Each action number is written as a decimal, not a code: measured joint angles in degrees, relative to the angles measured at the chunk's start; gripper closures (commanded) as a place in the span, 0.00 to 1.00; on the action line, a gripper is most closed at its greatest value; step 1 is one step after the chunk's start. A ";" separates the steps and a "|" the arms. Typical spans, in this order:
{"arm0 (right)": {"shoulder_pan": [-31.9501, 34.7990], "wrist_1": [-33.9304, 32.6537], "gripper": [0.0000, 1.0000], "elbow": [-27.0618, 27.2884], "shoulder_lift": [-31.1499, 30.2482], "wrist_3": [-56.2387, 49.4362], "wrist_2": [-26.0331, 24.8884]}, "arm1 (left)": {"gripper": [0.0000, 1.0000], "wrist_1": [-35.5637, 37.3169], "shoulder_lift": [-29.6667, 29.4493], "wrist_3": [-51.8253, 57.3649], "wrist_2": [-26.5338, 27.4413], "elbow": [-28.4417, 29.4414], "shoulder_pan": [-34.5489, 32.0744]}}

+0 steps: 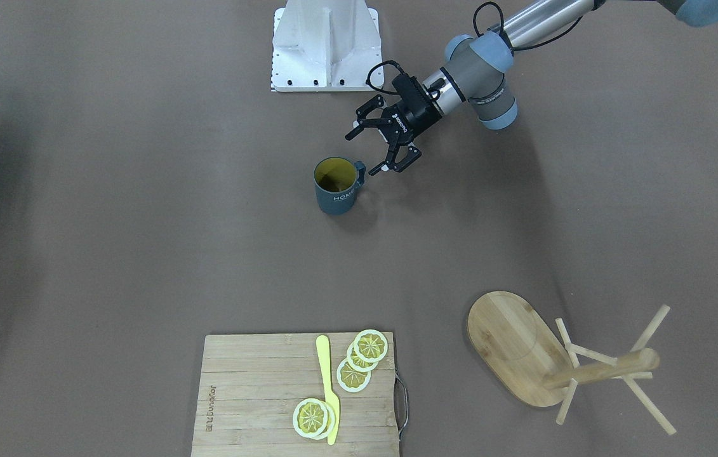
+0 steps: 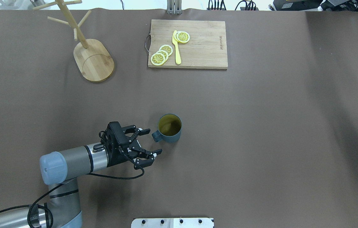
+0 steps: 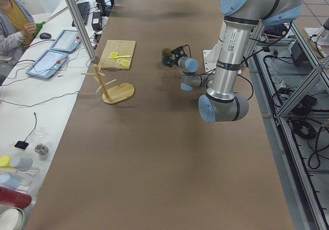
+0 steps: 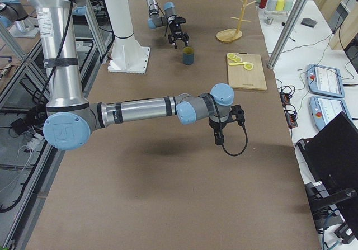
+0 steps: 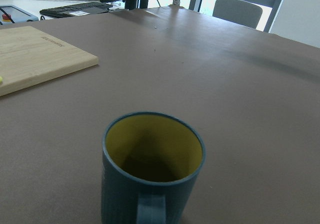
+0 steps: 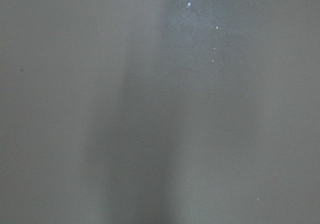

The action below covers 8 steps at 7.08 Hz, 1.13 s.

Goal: Hang cup on storage rack
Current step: 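Close the left gripper on the blue mug's handle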

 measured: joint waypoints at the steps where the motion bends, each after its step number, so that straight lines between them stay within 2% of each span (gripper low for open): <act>1: 0.00 0.01 0.00 0.00 -0.02 0.00 -0.04 | 0.15 -0.05 -0.03 0.01 0.06 0.26 0.00; 6: 0.00 0.04 0.00 0.11 -0.12 -0.02 -0.01 | 0.20 0.08 -0.46 -0.24 1.43 0.58 0.39; 7: 0.03 0.07 0.00 0.18 -0.16 -0.03 0.01 | 0.24 0.08 -0.95 -0.30 1.59 0.87 0.41; 8: 0.06 0.09 0.00 0.25 -0.22 -0.07 0.01 | 0.40 0.02 -1.47 -0.36 1.65 1.35 0.44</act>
